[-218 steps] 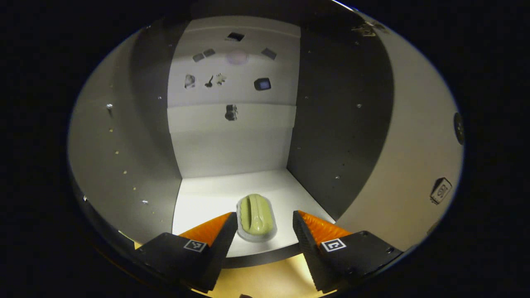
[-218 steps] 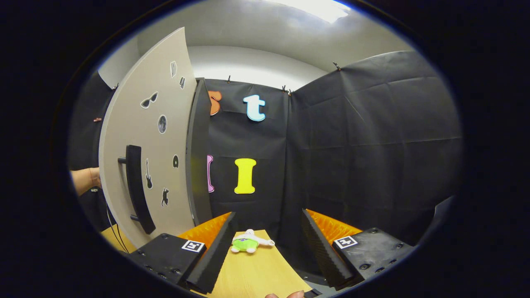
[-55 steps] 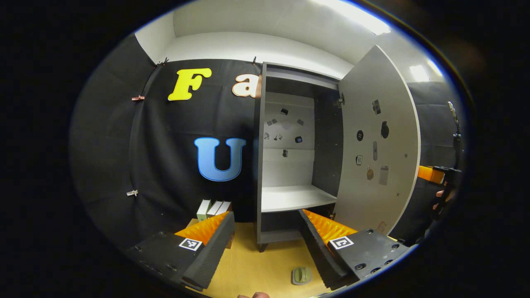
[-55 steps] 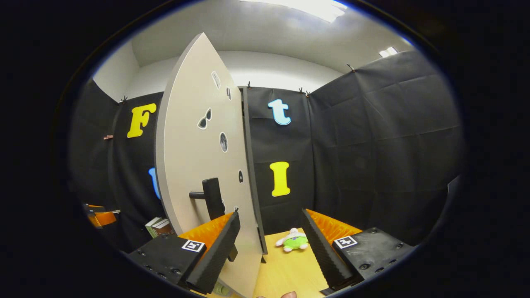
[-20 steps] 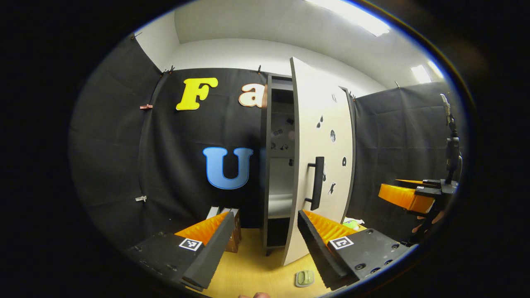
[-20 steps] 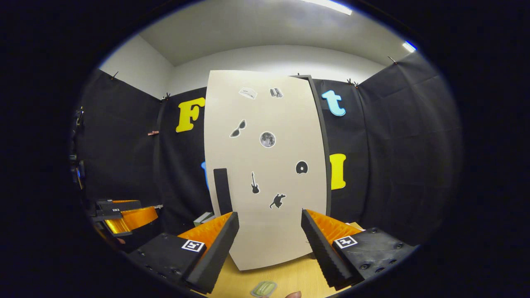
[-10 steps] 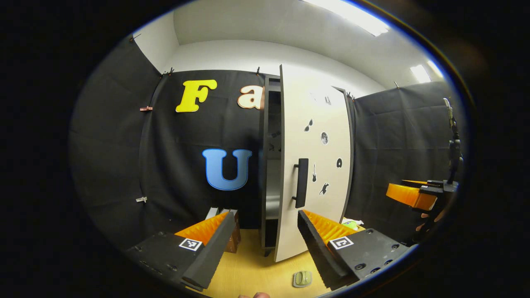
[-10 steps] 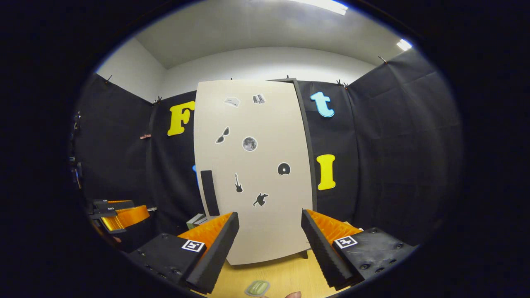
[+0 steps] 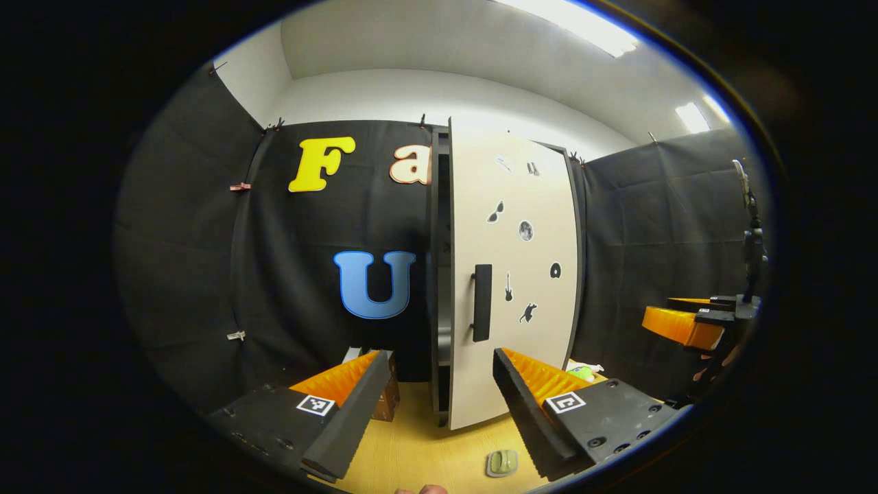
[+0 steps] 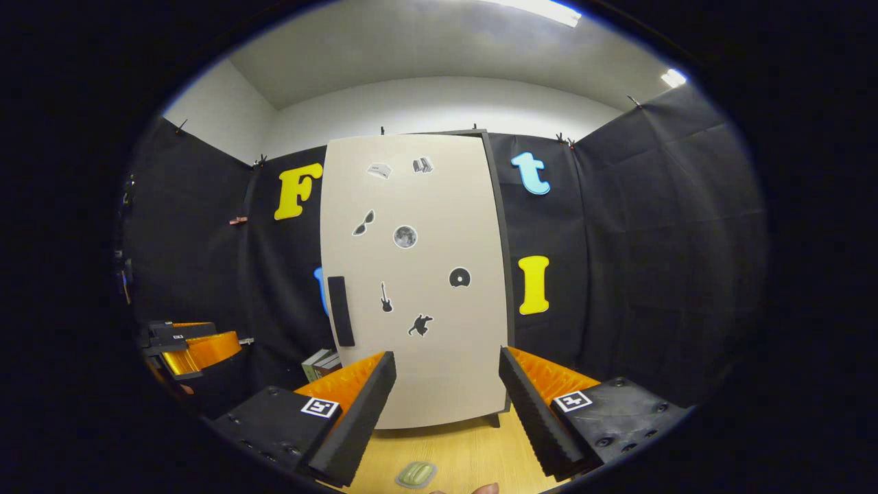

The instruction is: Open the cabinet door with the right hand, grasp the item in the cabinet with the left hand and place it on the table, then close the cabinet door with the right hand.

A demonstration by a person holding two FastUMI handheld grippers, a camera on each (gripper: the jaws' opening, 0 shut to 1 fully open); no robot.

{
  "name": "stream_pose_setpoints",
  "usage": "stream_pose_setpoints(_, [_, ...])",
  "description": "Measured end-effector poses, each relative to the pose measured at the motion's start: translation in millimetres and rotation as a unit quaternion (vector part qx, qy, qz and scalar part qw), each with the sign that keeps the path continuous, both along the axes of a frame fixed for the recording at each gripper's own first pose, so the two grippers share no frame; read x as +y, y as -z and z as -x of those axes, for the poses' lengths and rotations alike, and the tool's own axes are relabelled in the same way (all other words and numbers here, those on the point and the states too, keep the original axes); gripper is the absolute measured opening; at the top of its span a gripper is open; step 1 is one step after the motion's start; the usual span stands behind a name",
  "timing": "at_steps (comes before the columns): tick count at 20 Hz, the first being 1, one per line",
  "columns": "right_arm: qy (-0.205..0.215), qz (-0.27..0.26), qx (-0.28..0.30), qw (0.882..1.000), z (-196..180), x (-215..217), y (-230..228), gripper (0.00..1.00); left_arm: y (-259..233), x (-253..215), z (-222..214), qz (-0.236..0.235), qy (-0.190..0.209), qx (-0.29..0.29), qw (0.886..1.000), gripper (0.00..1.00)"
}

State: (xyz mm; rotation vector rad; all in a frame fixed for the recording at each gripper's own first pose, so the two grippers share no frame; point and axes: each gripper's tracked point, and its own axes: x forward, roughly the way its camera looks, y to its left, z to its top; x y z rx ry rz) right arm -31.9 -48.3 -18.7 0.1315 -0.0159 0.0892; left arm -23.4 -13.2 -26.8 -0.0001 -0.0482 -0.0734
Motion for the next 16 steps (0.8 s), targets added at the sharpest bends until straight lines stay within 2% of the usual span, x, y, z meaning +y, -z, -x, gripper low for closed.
stream_pose_setpoints(16, [0.003,0.023,0.009,1.0,1.0,2.1,1.9,0.97,2.6,1.5,2.2,-0.01,-0.008,0.004,1.0,0.96])
